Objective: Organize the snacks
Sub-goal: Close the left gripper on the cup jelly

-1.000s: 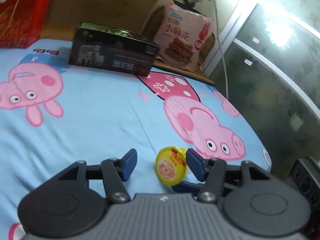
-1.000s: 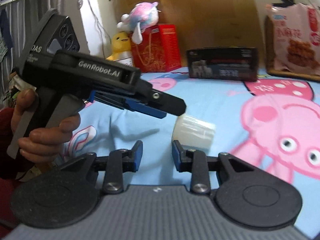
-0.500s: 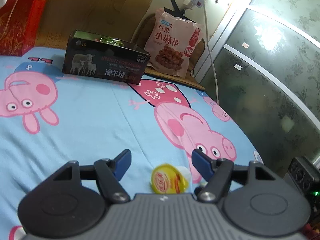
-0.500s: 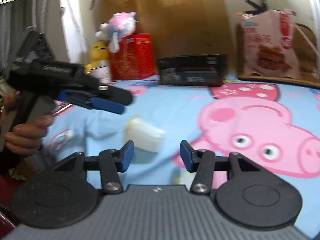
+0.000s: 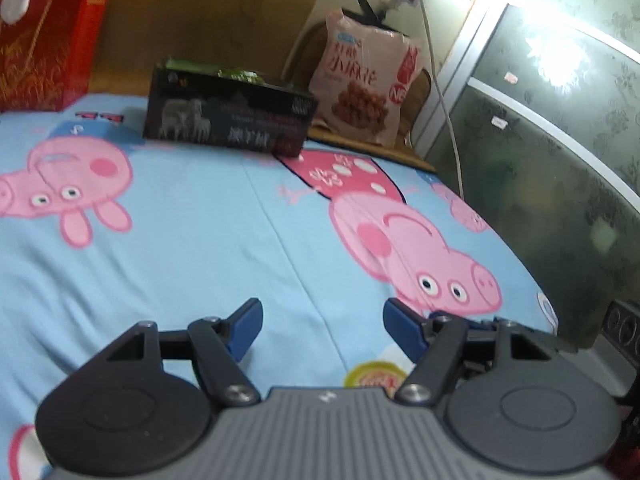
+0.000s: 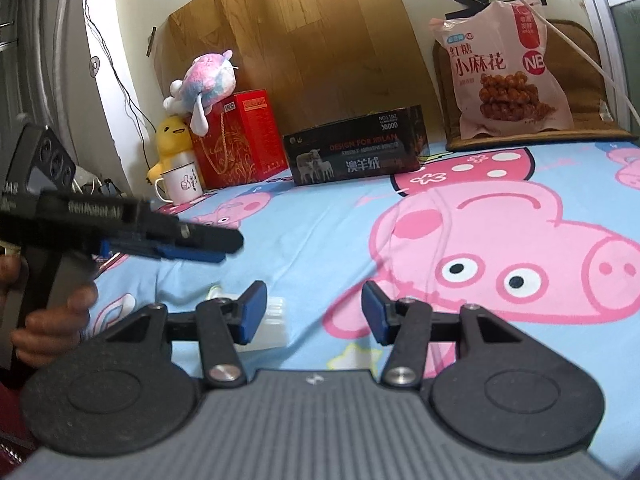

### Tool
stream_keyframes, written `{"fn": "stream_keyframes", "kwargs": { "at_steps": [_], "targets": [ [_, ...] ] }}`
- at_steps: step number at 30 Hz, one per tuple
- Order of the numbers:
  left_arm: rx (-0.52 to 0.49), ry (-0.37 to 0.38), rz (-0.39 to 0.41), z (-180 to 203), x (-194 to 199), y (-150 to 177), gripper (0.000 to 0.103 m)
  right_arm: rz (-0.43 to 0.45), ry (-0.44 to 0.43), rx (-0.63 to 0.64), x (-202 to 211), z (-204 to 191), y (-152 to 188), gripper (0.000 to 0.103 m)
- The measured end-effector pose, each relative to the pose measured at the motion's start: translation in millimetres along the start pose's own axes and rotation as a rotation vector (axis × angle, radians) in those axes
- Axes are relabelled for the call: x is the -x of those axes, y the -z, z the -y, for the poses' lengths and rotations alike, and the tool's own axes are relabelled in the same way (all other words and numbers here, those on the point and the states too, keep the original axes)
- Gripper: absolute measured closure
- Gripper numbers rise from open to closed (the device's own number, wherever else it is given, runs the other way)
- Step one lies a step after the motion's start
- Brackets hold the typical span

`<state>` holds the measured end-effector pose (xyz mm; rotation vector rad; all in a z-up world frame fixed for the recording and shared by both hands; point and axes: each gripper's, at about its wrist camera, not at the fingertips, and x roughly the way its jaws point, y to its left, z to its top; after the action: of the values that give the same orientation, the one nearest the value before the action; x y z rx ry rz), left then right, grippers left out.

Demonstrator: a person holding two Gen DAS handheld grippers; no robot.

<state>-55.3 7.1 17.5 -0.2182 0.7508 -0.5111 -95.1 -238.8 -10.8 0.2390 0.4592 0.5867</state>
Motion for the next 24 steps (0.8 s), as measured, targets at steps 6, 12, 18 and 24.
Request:
{"fn": "stream_keyframes", "kwargs": {
  "at_steps": [6, 12, 18, 24],
  "targets": [
    [-0.017, 0.027, 0.007, 6, 3, 1, 0.032, -0.006, 0.0, -0.002, 1, 2, 0, 0.048],
    [-0.05, 0.025, -0.011, 13, 2, 5, 0.032, -0.003, 0.005, -0.018, 4, 6, 0, 0.048],
    [-0.066, 0.028, -0.01, 14, 9, 8, 0.032, 0.027, -0.008, -0.006, 18, 12, -6, 0.048],
    [-0.071, 0.105, -0.03, 11, 20, 15, 0.032, -0.018, -0.063, 0.066, 30, 13, -6, 0.047]
  ]
}}
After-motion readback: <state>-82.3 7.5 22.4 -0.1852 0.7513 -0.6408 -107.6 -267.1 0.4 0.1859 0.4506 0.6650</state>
